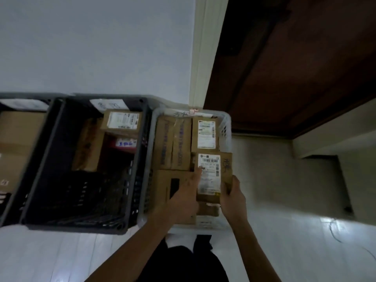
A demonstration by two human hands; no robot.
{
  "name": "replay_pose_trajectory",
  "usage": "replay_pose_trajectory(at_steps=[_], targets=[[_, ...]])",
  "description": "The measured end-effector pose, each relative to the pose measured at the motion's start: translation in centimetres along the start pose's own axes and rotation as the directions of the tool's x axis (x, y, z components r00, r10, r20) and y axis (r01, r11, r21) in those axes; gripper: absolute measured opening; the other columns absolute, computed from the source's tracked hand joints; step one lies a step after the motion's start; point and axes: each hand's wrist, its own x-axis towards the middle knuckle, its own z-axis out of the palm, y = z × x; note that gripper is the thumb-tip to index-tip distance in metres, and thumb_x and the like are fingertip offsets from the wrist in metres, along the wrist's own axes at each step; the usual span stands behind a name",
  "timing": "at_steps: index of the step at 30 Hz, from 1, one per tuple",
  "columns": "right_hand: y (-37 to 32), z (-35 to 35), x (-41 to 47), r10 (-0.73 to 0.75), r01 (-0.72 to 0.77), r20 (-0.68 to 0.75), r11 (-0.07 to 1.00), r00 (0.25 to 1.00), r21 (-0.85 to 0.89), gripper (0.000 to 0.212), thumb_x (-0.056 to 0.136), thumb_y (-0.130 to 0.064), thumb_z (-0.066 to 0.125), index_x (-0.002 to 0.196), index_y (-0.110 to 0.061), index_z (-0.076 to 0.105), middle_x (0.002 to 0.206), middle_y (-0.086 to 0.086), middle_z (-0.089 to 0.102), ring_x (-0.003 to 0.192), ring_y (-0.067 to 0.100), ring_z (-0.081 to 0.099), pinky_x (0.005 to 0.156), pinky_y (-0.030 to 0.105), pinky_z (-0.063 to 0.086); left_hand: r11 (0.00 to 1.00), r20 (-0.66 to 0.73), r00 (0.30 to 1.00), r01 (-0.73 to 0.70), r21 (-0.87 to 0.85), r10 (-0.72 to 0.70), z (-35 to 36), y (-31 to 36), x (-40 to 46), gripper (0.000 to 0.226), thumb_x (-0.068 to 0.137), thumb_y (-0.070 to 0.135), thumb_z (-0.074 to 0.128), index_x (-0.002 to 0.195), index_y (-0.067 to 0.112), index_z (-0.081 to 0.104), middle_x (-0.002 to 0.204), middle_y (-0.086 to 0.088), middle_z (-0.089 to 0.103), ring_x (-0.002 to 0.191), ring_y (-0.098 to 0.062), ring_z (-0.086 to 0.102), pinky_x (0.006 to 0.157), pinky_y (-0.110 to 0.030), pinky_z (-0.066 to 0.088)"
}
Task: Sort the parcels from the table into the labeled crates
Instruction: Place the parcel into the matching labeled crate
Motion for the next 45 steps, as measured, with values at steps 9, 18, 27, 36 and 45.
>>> replay_pose_trajectory(at_steps=[9, 18, 27, 36, 45], targets=[[0.9, 0.4, 3.6, -0.089, 0.091, 0.021, 0.960, 0.996, -0.264, 0.037, 0.105, -0.029, 0.042, 0.138, -0.012, 0.040, 0.115, 0.008, 0.061, 0.098, 0.024, 0.063, 0.081, 0.043, 0.060, 0.897, -0.169, 0.981, 0.155, 0.415, -0.092, 3.0, 0.7, 2.5, 0.086, 0.103, 0.021, 0.048, 0.157, 0.020, -0.018, 0.161, -0.017, 0.019, 0.128, -0.033, 0.048, 0.103, -0.041, 0.046], [1.7, -0.4, 5.7, -0.139, 0.130, -0.005, 0.938, 0.990, -0.322, 0.035, 0.105, -0.028, 0.046, 0.135, -0.010, 0.045, 0.111, 0.008, 0.062, 0.087, 0.019, 0.057, 0.079, 0.039, 0.058, 0.918, -0.093, 0.994, 0.094, 0.384, -0.063, 2.8, 0.1, 4.9, 0.091, 0.101, 0.027, 0.053, 0.156, 0.021, -0.020, 0.163, -0.017, 0.014, 0.121, -0.038, 0.055, 0.098, -0.049, 0.051], [2.0, -0.2, 4.8, -0.159, 0.146, -0.026, 0.950, 0.987, -0.275, 0.053, 0.102, -0.033, 0.054, 0.147, -0.015, 0.034, 0.129, 0.009, 0.056, 0.098, 0.023, 0.063, 0.081, 0.038, 0.059, 0.923, -0.075, 0.995, 0.087, 0.375, -0.063, 3.0, 0.3, 4.7, 0.093, 0.099, 0.030, 0.055, 0.157, 0.017, -0.017, 0.165, -0.018, 0.008, 0.115, -0.037, 0.059, 0.090, -0.049, 0.055], [1.5, 1.0, 2.9, -0.167, 0.160, -0.010, 0.959, 0.986, -0.235, 0.068, 0.098, -0.038, 0.062, 0.153, -0.018, 0.027, 0.139, 0.008, 0.050, 0.111, 0.024, 0.062, 0.077, 0.027, 0.051, 0.953, -0.103, 0.994, 0.004, 0.302, 0.029, 1.8, -3.4, 3.5, 0.101, 0.096, 0.030, 0.066, 0.155, 0.036, -0.015, 0.166, -0.007, 0.013, 0.114, -0.035, 0.062, 0.089, -0.048, 0.057], [3.8, -1.0, -0.8, -0.173, 0.188, 0.075, 0.933, 0.982, -0.307, 0.074, 0.097, -0.035, 0.064, 0.155, -0.029, 0.018, 0.133, 0.003, 0.050, 0.094, 0.010, 0.055, 0.072, 0.022, 0.053, 0.975, -0.071, 0.997, -0.002, 0.221, 0.018, 6.3, -2.7, -0.4, 0.096, 0.094, 0.050, 0.061, 0.158, 0.027, -0.008, 0.163, -0.011, 0.013, 0.123, -0.027, 0.058, 0.101, -0.039, 0.053]])
